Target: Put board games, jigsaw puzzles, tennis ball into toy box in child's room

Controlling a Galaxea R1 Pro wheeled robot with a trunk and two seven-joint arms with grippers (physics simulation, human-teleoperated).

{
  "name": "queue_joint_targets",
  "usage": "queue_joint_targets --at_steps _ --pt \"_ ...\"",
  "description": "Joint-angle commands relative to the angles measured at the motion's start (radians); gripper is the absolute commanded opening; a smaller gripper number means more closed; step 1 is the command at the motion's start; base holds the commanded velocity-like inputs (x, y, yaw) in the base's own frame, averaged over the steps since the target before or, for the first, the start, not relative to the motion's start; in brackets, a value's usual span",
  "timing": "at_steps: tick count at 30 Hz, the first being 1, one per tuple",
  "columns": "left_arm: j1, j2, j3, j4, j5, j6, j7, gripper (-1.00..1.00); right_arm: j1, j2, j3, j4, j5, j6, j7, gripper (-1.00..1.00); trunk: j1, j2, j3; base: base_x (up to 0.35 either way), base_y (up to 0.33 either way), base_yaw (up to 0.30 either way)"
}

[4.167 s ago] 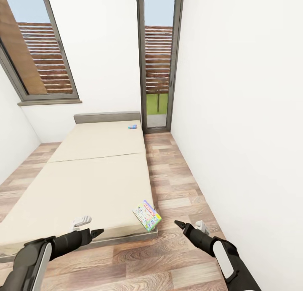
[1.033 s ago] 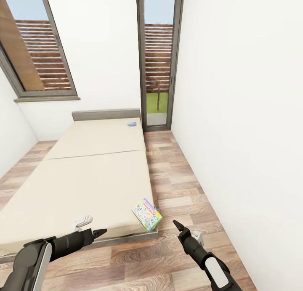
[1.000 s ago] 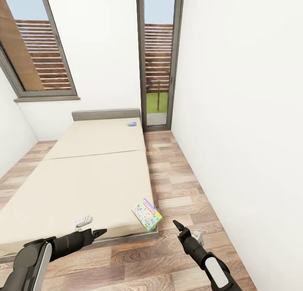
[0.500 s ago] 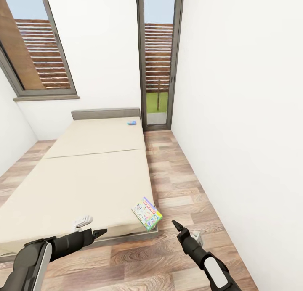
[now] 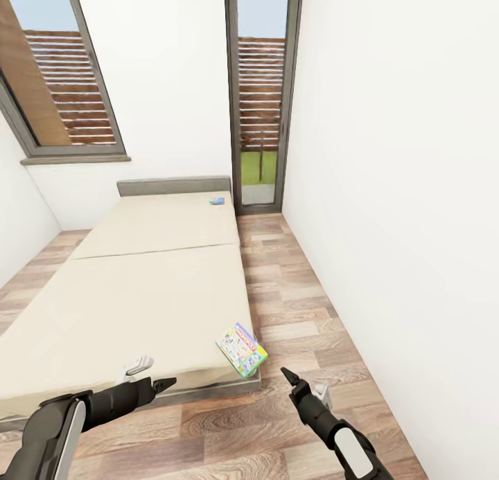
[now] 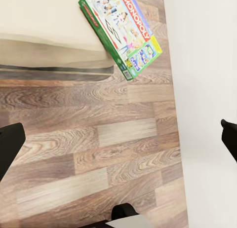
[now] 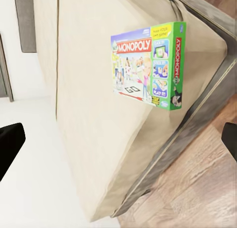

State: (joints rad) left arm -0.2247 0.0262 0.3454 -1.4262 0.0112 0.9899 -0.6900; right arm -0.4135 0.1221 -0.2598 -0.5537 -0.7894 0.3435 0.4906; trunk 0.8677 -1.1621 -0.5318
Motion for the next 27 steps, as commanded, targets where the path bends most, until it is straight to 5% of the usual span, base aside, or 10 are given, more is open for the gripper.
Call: queue_joint_targets --at_steps 1,6,18,27 --pt "-0.001 0.0 0.001 0.0 0.001 0.008 -0.004 1.0 -0.001 0.002 -0.006 0.001 -0.006 0.009 0.002 1.0 0.004 -0.008 -0.004 0.0 0.0 0.0" --pt "-0.001 0.0 0.002 0.0 0.008 0.011 -0.004 1.0 -0.001 0.005 -0.006 0.003 -0.005 0.009 0.003 1.0 0.023 -0.043 -0.02 0.0 0.0 0.0" --pt "-0.001 0.005 0.001 0.003 0.112 0.044 -0.003 1.0 -0.001 0.008 -0.004 0.004 -0.005 0.011 0.01 1.0 0.069 -0.127 -0.057 0.0 0.0 0.0" --pt "-0.001 0.003 -0.002 0.004 0.121 0.051 -0.003 1.0 -0.001 0.007 -0.004 0.004 -0.004 0.012 0.088 1.0 0.104 -0.19 -0.086 0.0 0.0 0.0"
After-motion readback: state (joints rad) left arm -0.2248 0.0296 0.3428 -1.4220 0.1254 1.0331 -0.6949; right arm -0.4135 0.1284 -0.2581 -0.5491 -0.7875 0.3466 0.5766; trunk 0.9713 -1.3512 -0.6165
